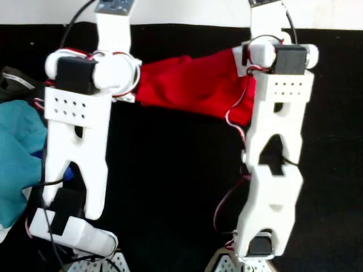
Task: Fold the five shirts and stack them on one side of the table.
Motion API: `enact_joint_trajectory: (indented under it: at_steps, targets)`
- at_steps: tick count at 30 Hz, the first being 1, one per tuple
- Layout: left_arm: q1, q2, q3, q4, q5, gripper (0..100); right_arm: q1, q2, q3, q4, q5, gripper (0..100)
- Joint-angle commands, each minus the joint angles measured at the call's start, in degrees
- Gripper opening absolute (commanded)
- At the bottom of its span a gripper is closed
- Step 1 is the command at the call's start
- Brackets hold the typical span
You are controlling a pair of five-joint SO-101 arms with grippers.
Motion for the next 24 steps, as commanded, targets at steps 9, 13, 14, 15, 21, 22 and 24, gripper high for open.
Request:
enact_joint_trajectory:
  at_steps: [9, 13, 14, 15, 21, 22, 24]
  targets:
    - [-1.54, -2.42, 33.10, -7.38, 0.62, 1, -5.58, -44.00, 83.38, -16.92, 1.14, 1.5]
    - [-5.41, -2.42, 46.02, -13.54, -0.62, 1, -5.67, -49.80, 99.65, -22.81, 4.13, 14.6]
    - [-6.81, -2.42, 48.04, -14.42, -1.76, 1, -5.58, -51.21, 100.18, -22.73, 4.22, 18.4]
    - [-8.40, -2.42, 49.63, -14.77, -2.81, 1, -5.49, -52.88, 99.91, -22.20, 4.31, 21.9]
    - [-17.27, -2.42, 50.77, -14.86, -7.82, 1, -6.55, -62.37, 90.24, -22.20, 3.87, 23.3]
    - [-18.33, -2.42, 50.95, -15.03, -8.44, 1, -7.34, -62.20, 88.57, -23.25, 3.34, 23.3]
    - [-19.91, -2.33, 51.21, -15.12, -9.05, 1, -8.75, -59.65, 85.58, -25.45, 1.49, 23.4]
